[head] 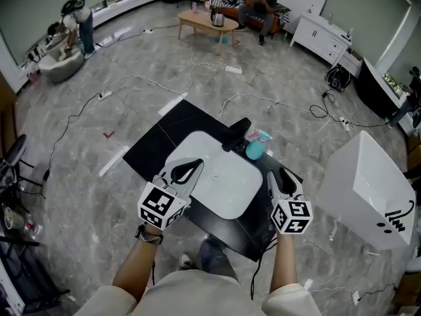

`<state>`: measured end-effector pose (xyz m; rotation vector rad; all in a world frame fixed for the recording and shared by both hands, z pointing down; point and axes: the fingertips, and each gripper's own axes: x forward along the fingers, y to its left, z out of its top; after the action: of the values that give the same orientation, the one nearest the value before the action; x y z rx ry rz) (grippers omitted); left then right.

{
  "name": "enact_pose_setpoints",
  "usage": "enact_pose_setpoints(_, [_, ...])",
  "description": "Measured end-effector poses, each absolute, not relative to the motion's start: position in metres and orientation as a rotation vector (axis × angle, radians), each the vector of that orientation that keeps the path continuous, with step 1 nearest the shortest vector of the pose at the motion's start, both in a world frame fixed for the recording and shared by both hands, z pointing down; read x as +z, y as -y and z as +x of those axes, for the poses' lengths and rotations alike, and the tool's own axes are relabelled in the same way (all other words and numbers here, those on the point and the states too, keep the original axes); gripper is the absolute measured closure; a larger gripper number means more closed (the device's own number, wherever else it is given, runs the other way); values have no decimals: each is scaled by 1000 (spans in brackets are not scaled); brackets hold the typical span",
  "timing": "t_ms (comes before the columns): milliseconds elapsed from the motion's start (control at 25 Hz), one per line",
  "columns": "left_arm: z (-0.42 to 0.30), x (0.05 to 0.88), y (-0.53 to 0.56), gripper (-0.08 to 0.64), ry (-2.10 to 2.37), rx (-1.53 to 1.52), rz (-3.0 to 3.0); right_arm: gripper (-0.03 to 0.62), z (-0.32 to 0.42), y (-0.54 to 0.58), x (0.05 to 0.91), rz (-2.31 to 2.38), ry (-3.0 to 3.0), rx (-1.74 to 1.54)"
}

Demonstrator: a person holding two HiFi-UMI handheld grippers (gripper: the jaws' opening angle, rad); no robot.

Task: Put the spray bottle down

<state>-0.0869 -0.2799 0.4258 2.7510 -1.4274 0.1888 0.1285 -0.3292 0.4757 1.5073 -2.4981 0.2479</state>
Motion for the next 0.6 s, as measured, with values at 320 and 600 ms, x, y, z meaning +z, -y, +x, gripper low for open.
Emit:
enact_pose_setpoints(320, [-81, 402, 247, 558, 1404, 189, 2814, 515, 128, 273, 424, 1519, 2517, 142])
enact_pose_setpoints(600, [-76, 385, 223, 558, 1410, 182, 2848, 571, 119, 235, 392, 1489, 2568, 134])
